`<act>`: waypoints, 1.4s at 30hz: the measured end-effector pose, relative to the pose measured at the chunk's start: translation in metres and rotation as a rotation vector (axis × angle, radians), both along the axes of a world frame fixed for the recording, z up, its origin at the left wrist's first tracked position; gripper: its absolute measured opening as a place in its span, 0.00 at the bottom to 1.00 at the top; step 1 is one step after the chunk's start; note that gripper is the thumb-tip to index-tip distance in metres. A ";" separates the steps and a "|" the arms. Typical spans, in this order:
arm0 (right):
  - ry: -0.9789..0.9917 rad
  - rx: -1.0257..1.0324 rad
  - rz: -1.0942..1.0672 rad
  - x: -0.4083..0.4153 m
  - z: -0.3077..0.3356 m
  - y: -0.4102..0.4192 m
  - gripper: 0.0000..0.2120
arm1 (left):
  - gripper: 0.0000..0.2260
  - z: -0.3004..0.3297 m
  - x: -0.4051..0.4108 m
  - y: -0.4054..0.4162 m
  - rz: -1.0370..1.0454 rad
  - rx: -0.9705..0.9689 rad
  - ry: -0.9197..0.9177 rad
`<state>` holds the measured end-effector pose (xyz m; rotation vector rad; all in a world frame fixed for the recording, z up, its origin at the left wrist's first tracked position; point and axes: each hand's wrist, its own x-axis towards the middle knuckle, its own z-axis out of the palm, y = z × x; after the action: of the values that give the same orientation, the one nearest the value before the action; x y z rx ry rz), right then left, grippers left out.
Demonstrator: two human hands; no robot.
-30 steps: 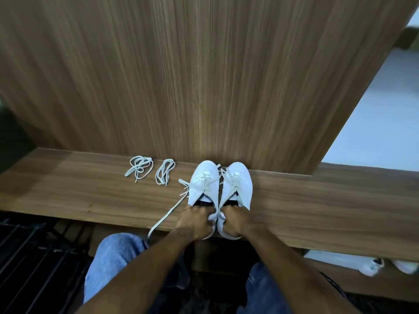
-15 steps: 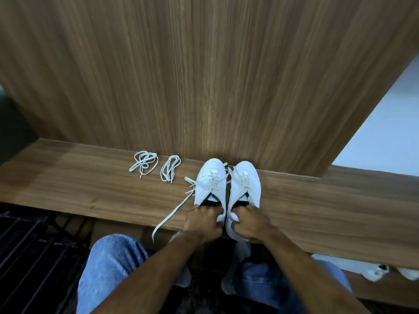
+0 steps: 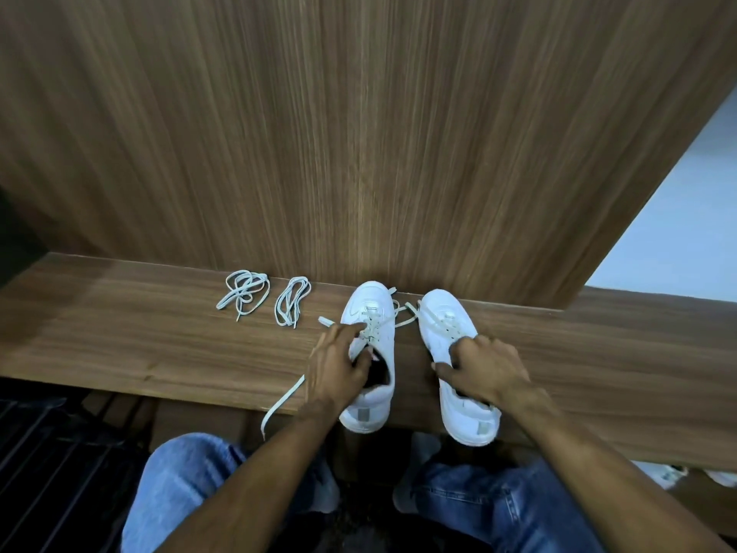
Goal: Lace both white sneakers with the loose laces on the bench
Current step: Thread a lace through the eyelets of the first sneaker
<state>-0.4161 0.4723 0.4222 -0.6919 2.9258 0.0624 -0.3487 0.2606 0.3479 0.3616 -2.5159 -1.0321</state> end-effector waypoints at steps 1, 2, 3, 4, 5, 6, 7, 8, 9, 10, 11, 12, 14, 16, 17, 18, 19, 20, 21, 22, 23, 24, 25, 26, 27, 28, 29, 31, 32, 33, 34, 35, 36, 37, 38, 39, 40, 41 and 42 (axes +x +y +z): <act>0.005 -0.098 -0.014 0.000 0.003 -0.007 0.19 | 0.17 0.001 -0.006 0.000 -0.017 0.026 -0.082; -0.041 -0.195 -0.018 0.001 0.003 -0.017 0.17 | 0.17 0.001 -0.012 0.000 -0.038 0.048 -0.131; -0.105 -0.279 0.001 0.003 0.001 -0.028 0.15 | 0.17 -0.001 -0.015 0.000 -0.040 0.066 -0.149; -0.161 -0.341 0.029 0.004 -0.005 -0.040 0.12 | 0.15 -0.004 -0.017 0.001 -0.021 0.089 -0.141; -0.203 -0.379 0.048 0.006 -0.012 -0.053 0.11 | 0.13 -0.005 -0.016 0.002 0.018 0.112 -0.132; -0.219 -0.404 0.052 0.009 -0.018 -0.065 0.13 | 0.11 -0.006 -0.015 0.002 0.057 0.127 -0.121; -0.205 -0.420 0.055 0.010 -0.026 -0.073 0.16 | 0.10 -0.006 -0.014 0.004 0.092 0.124 -0.117; -0.163 -0.435 0.054 0.011 -0.036 -0.081 0.17 | 0.10 -0.009 -0.013 0.003 0.113 0.102 -0.125; -0.096 -0.447 0.048 0.013 -0.041 -0.084 0.16 | 0.11 -0.007 -0.011 0.003 0.114 0.065 -0.140; -0.045 -0.457 0.026 0.014 -0.046 -0.084 0.15 | 0.12 -0.006 -0.011 0.003 0.096 0.016 -0.160; -0.018 -0.473 0.007 0.013 -0.051 -0.085 0.13 | 0.13 -0.004 -0.010 0.001 0.073 -0.039 -0.192; -0.007 -0.476 -0.006 0.012 -0.055 -0.085 0.13 | 0.13 -0.001 -0.010 0.000 0.052 -0.090 -0.221; -0.004 -0.453 -0.013 0.011 -0.059 -0.083 0.13 | 0.12 0.006 -0.010 -0.002 0.026 -0.169 -0.270; -0.010 -0.446 -0.017 0.009 -0.060 -0.084 0.13 | 0.10 0.013 -0.012 -0.002 0.014 -0.245 -0.307; -0.010 -0.451 -0.025 0.008 -0.060 -0.086 0.12 | 0.09 0.016 -0.013 -0.001 -0.010 -0.293 -0.316; -0.008 -0.456 -0.035 0.007 -0.061 -0.087 0.13 | 0.08 0.020 -0.015 -0.001 -0.046 -0.338 -0.324; -0.008 -0.453 -0.044 0.007 -0.061 -0.088 0.13 | 0.08 0.023 -0.018 -0.002 -0.088 -0.366 -0.329; -0.013 -0.445 -0.052 0.007 -0.062 -0.088 0.14 | 0.08 0.026 -0.020 -0.005 -0.128 -0.379 -0.339; -0.022 -0.434 -0.059 0.007 -0.062 -0.088 0.15 | 0.08 0.030 -0.023 -0.008 -0.162 -0.387 -0.357; -0.026 -0.423 -0.064 0.007 -0.063 -0.088 0.15 | 0.08 0.033 -0.027 -0.010 -0.195 -0.406 -0.388; -0.033 -0.411 -0.068 0.007 -0.063 -0.087 0.15 | 0.08 0.038 -0.029 -0.011 -0.222 -0.436 -0.417; -0.040 -0.406 -0.075 0.007 -0.064 -0.086 0.15 | 0.08 0.041 -0.032 -0.011 -0.243 -0.465 -0.446; -0.048 -0.405 -0.087 0.007 -0.063 -0.086 0.14 | 0.09 0.044 -0.036 -0.011 -0.262 -0.495 -0.477; -0.056 -0.401 -0.094 0.007 -0.063 -0.085 0.13 | 0.10 0.047 -0.040 -0.011 -0.283 -0.524 -0.515; -0.064 -0.389 -0.090 0.008 -0.062 -0.085 0.13 | 0.11 0.048 -0.044 -0.012 -0.308 -0.542 -0.545; -0.067 -0.375 -0.075 0.009 -0.060 -0.085 0.12 | 0.11 0.048 -0.048 -0.014 -0.330 -0.524 -0.560; -0.065 -0.367 -0.061 0.011 -0.059 -0.086 0.11 | 0.10 0.048 -0.050 -0.017 -0.342 -0.460 -0.552; -0.043 -0.376 -0.048 0.013 -0.059 -0.087 0.10 | 0.06 0.045 -0.052 -0.022 -0.310 -0.267 -0.497; -0.023 -0.384 -0.044 0.014 -0.059 -0.087 0.11 | 0.04 0.044 -0.050 -0.023 -0.282 -0.189 -0.458; -0.005 -0.386 -0.041 0.016 -0.059 -0.086 0.11 | 0.05 0.040 -0.047 -0.022 -0.251 -0.123 -0.409; 0.007 -0.391 -0.036 0.018 -0.060 -0.087 0.11 | 0.07 0.037 -0.044 -0.021 -0.206 -0.058 -0.354; 0.010 -0.388 -0.031 0.020 -0.061 -0.086 0.11 | 0.10 0.033 -0.041 -0.020 -0.145 0.026 -0.288; 0.001 -0.383 -0.029 0.022 -0.061 -0.085 0.12 | 0.13 0.029 -0.039 -0.019 -0.078 0.143 -0.220; -0.011 -0.388 -0.029 0.025 -0.062 -0.084 0.12 | 0.16 0.025 -0.039 -0.020 -0.018 0.262 -0.155; -0.020 -0.399 -0.027 0.026 -0.062 -0.082 0.12 | 0.17 0.021 -0.039 -0.019 0.027 0.359 -0.098; -0.027 -0.408 -0.026 0.028 -0.061 -0.080 0.12 | 0.18 0.019 -0.041 -0.018 0.051 0.433 -0.053; -0.032 -0.413 -0.024 0.029 -0.060 -0.078 0.13 | 0.17 0.020 -0.042 -0.014 0.064 0.500 -0.020; -0.035 -0.417 -0.021 0.030 -0.058 -0.077 0.13 | 0.17 0.024 -0.043 -0.009 0.072 0.568 0.011; -0.036 -0.418 -0.015 0.031 -0.056 -0.076 0.14 | 0.17 0.031 -0.046 -0.006 0.076 0.628 0.044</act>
<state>-0.3852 0.3961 0.3661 -0.7113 2.9322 -0.5701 -0.3943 0.2549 0.3791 0.5914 -2.0656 -1.7600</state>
